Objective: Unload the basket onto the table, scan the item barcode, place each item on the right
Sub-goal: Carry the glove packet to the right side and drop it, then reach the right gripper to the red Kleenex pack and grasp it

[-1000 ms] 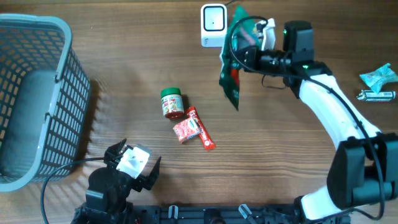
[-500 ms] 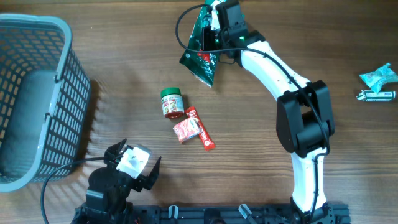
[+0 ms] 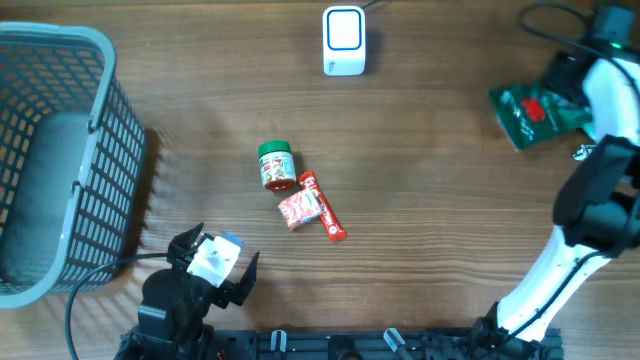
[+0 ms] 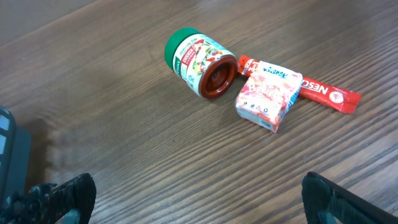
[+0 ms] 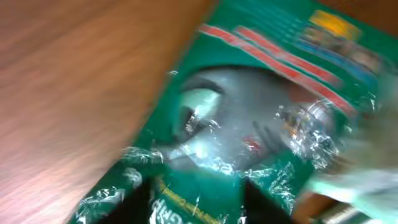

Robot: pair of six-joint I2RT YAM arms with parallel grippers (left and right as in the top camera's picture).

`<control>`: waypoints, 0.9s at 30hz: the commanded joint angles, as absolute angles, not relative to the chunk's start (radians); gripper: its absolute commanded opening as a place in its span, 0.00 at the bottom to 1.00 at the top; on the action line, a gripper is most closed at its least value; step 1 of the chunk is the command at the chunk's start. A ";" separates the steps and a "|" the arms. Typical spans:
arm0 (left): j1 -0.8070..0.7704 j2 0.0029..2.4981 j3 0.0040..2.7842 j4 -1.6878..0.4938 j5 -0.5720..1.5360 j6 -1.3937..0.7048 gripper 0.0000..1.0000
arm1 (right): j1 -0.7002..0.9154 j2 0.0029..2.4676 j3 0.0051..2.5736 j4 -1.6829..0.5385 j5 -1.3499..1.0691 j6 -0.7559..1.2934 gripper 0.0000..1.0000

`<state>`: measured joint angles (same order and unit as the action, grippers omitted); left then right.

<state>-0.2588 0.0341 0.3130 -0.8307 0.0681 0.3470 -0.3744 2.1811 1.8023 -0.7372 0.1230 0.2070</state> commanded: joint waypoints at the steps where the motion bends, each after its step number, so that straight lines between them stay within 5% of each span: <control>1: -0.253 0.030 0.308 -0.828 0.069 0.360 1.00 | -0.384 2.150 1.902 -0.812 -0.002 0.183 1.00; 5: -0.253 0.029 0.308 -0.828 0.069 0.360 1.00 | -0.312 2.028 1.992 -1.150 -0.382 0.330 1.00; 9: -0.253 0.029 0.308 -0.828 0.069 0.360 1.00 | -0.049 2.023 1.934 -1.403 -0.652 0.393 1.00; 14: -0.253 0.029 0.308 -0.828 0.069 0.360 1.00 | 0.432 2.024 1.856 -1.210 -0.523 0.398 1.00; 18: -0.253 0.029 0.308 -0.828 0.069 0.360 0.99 | 0.635 2.025 1.855 -1.256 -0.237 0.576 1.00; 22: -0.253 0.029 0.308 -0.828 0.069 0.360 1.00 | 0.753 2.025 1.842 -1.352 -0.093 0.503 1.00; 27: -0.253 0.029 0.308 -0.828 0.069 0.360 1.00 | 0.738 2.025 1.626 -1.180 -0.162 0.399 0.61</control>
